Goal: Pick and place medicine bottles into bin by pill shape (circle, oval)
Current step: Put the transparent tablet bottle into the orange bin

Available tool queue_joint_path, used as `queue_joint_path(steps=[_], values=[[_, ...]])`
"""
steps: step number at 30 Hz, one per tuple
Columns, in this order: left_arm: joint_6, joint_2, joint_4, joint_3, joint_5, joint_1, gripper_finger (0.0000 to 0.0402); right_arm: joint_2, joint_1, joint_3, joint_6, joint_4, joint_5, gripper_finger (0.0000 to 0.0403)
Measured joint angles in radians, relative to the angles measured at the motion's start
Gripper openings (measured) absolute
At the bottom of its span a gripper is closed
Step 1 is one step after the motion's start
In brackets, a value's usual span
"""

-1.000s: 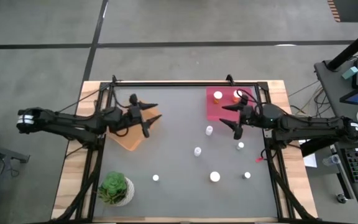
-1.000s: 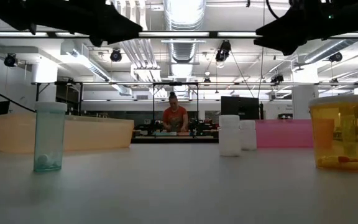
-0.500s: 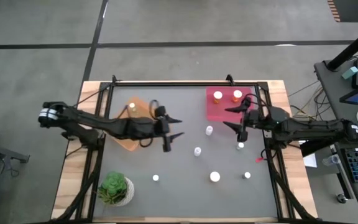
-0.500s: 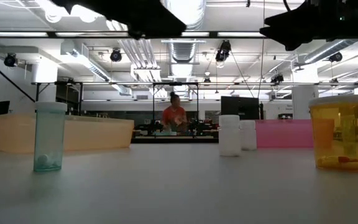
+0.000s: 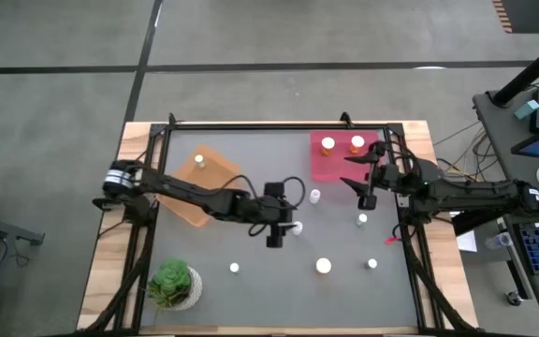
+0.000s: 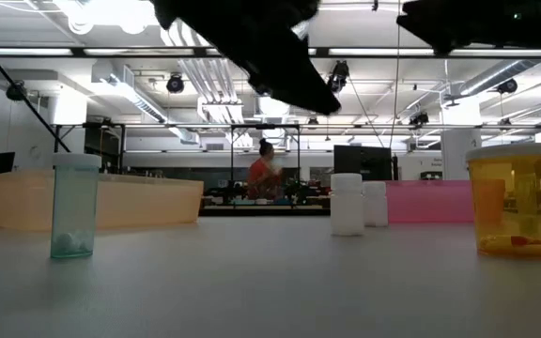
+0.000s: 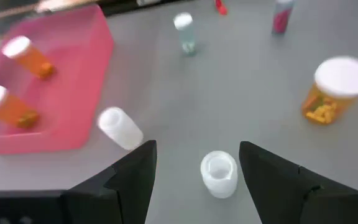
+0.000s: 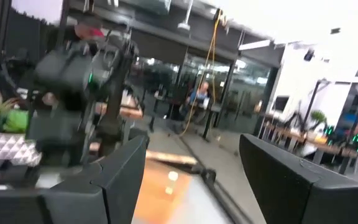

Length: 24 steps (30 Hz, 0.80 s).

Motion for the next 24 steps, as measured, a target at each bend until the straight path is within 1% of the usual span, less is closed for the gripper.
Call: queue_joint_path(steps=[3,7,12,16,22,24], values=[[-0.007,0.058,0.000,0.031,0.075,0.002,0.0215,0.000,-0.001,0.007,-0.020,0.028,0.000,0.0250],[-0.048,0.093,0.002,0.050,0.140,0.007,0.0215,0.000,-0.001,0.011,-0.015,0.019,0.000,0.0247],[-0.052,0.104,0.020,0.045,0.151,0.028,0.0229,0.008,-0.003,0.009,-0.032,0.019,0.001,0.0247],[-0.053,0.115,0.145,0.006,0.132,0.046,0.0233,0.008,-0.003,0.013,-0.040,0.019,0.001,0.0247],[-0.059,0.136,0.159,-0.013,0.145,0.046,0.0233,0.008,-0.002,0.013,-0.045,0.006,0.009,0.0247],[-0.077,0.145,0.151,-0.017,0.170,0.046,0.0233,0.008,-0.002,0.013,-0.048,0.003,0.010,0.0247]])
